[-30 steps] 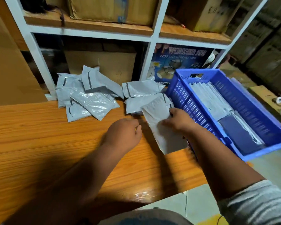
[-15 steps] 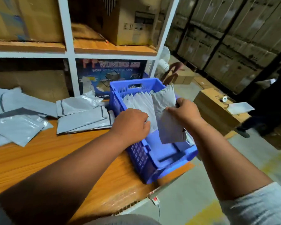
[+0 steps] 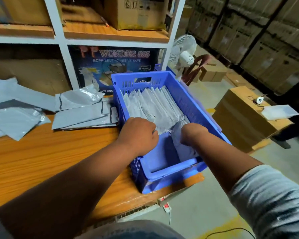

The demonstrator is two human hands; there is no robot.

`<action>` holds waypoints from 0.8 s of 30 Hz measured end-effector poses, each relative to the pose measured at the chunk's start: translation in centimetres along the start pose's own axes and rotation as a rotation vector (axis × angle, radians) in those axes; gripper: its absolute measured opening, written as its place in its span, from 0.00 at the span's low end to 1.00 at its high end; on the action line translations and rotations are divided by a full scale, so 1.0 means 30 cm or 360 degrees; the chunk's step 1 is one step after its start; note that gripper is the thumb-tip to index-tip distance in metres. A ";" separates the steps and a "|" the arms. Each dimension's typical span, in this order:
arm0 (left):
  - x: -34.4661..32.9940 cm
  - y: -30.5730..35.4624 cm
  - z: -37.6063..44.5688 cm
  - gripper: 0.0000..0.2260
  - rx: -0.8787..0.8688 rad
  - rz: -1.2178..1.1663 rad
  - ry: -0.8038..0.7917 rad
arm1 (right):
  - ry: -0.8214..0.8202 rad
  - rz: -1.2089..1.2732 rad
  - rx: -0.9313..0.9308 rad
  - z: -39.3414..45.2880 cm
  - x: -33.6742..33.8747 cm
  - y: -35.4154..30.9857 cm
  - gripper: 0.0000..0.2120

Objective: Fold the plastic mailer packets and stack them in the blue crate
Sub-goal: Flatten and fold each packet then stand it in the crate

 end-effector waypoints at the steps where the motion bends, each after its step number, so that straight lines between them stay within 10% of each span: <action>1: 0.002 0.000 -0.001 0.18 -0.0003 -0.0015 0.0015 | 0.0030 -0.0026 0.0019 0.006 0.010 -0.002 0.16; 24: 0.335 -0.373 -0.148 0.12 0.0171 -0.0289 0.0374 | 0.0901 0.0104 0.0431 -0.302 0.683 -0.446 0.13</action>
Point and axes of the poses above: each hand's wrist, its own z-axis towards the middle knuckle, its own x-axis out of the back of the hand, y = z × x, the point moved 10 cm from there along z, towards the middle knuckle, and after that the axes turned 8 degrees about -z, right-handed, at the moved point
